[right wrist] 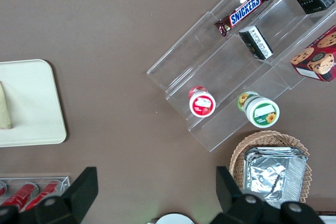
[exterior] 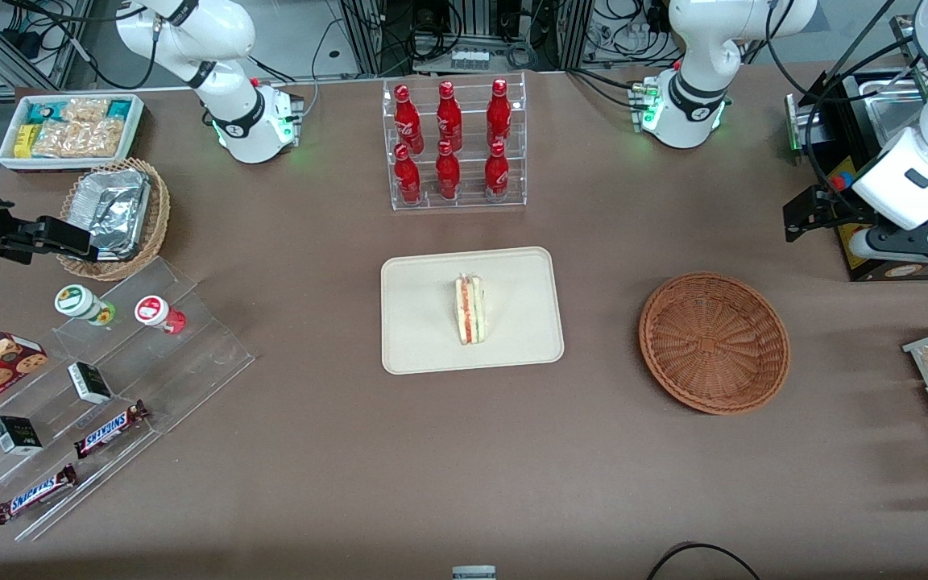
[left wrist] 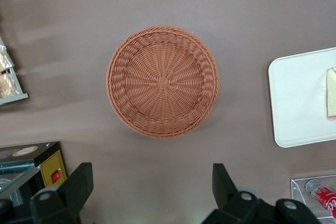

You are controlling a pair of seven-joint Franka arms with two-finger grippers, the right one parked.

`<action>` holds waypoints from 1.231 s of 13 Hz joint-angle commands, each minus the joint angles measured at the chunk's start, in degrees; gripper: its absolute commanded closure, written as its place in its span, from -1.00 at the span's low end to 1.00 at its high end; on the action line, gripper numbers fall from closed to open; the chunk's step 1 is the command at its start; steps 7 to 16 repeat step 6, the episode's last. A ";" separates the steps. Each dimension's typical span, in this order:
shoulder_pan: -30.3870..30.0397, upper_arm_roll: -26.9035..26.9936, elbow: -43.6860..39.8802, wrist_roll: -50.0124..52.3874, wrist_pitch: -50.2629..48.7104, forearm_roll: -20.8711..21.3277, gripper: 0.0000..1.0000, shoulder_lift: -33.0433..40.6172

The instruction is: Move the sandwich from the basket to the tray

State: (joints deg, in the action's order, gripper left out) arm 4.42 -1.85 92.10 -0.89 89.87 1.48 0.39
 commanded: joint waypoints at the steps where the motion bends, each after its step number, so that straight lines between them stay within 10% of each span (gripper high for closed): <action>1: -0.03 0.27 -2.45 -0.60 -0.84 0.45 -1.00 -0.66; 16: -0.12 0.44 -2.71 -0.34 -4.44 0.62 -1.00 0.13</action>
